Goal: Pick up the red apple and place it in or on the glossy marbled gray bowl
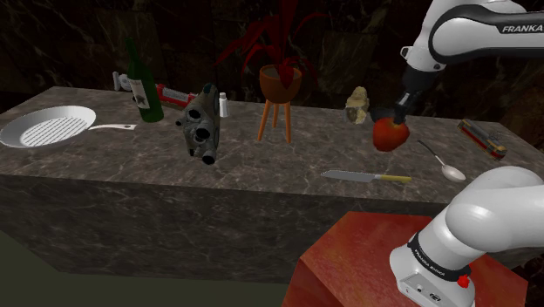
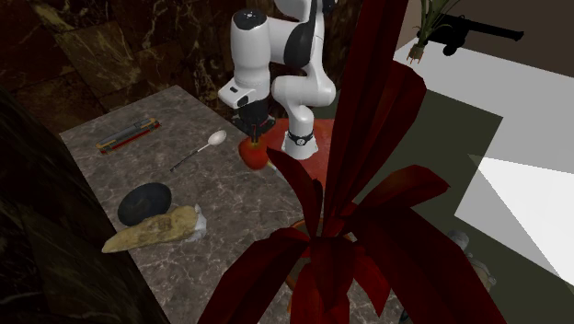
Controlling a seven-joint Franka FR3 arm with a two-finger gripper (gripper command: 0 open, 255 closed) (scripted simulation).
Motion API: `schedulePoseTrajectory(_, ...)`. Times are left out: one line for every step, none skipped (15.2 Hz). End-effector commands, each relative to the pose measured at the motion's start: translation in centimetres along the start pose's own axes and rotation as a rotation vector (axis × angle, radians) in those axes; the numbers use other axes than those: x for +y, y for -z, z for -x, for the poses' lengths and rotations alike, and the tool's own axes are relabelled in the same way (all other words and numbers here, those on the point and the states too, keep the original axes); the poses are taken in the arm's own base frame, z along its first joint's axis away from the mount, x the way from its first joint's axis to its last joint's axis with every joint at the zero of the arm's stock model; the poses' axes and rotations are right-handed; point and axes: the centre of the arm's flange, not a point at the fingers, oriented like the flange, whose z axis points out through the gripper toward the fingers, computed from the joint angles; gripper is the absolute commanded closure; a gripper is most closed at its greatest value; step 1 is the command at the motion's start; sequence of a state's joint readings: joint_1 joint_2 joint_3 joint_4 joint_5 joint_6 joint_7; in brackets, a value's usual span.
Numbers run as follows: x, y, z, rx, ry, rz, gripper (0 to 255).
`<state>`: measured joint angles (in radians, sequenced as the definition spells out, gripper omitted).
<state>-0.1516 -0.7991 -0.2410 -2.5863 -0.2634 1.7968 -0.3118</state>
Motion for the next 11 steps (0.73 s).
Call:
schedulePoseTrajectory(0.1,1.2,0.0,0.0,0.0,0.0,255)
schedulePoseTrajectory(0.1,1.7,0.0,0.0,0.0,0.0,255)
schedulePoseTrajectory(0.1,2.2,0.0,0.0,0.0,0.0,255)
schedulePoseTrajectory(0.1,2.3,0.0,0.0,0.0,0.0,255)
schedulePoseTrajectory(1.4,2.4,-0.3,0.0,0.0,0.0,255)
schedulePoseTrajectory(2.7,2.6,-0.7,0.0,0.0,0.0,255)
schedulePoseTrajectory(3.9,2.7,-1.1,0.0,0.0,0.0,255)
schedulePoseTrajectory(5.2,2.8,-1.4,0.0,0.0,0.0,255)
schedulePoseTrajectory(6.5,3.0,-1.8,0.0,0.0,0.0,255)
schedulePoseTrajectory(7.7,3.1,-2.1,0.0,0.0,0.0,255)
schedulePoseTrajectory(9.0,3.3,-2.5,0.0,0.0,0.0,255)
